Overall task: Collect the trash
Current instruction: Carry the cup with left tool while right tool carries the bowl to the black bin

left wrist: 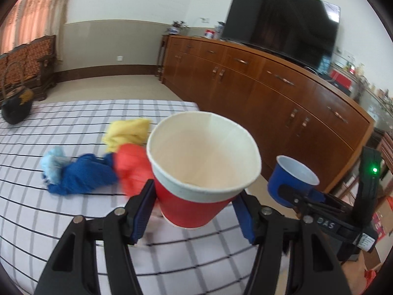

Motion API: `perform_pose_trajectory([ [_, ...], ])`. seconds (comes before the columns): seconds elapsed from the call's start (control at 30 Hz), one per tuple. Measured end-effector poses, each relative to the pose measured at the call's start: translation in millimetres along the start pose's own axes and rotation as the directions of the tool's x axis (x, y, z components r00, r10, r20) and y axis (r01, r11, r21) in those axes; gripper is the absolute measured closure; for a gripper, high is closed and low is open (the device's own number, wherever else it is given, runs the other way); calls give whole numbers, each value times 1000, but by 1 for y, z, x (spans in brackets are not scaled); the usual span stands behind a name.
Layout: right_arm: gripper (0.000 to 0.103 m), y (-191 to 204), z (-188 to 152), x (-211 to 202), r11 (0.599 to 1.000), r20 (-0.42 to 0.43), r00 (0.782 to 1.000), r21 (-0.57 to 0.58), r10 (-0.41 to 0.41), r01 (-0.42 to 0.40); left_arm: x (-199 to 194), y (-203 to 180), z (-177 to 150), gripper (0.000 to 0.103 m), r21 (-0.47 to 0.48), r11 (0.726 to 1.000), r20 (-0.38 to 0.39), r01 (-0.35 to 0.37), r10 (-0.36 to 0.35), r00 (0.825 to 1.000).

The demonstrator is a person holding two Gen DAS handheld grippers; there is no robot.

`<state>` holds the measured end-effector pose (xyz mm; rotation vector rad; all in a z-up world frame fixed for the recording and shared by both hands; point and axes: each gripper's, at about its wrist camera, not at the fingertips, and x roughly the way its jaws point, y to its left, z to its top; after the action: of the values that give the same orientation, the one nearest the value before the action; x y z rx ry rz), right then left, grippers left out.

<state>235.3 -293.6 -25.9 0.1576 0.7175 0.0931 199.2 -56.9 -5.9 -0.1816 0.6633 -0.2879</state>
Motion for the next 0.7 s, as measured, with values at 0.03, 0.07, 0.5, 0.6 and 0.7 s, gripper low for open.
perform_pose_trajectory([
  [0.03,27,-8,-2,-3,1000,0,1000,12,-10,10,2,-9,-2,41,11,1000,-9,14,-13,1000],
  [0.07,26,-17,-4,-6,999,0,1000,25,-20,20,3,-15,-3,41,16,1000,-15,24,-23,1000],
  [0.5,27,-137,-44,-27,960,-75,982,210,-174,186,44,-123,-31,41,112,976,-149,188,-171,974],
  [0.6,27,-163,-53,-26,942,-107,975,258,-195,217,57,-141,-38,41,118,970,-185,211,-188,965],
  [0.7,28,-181,-60,-22,927,-135,969,290,-205,237,72,-158,-45,41,133,966,-215,221,-190,958],
])
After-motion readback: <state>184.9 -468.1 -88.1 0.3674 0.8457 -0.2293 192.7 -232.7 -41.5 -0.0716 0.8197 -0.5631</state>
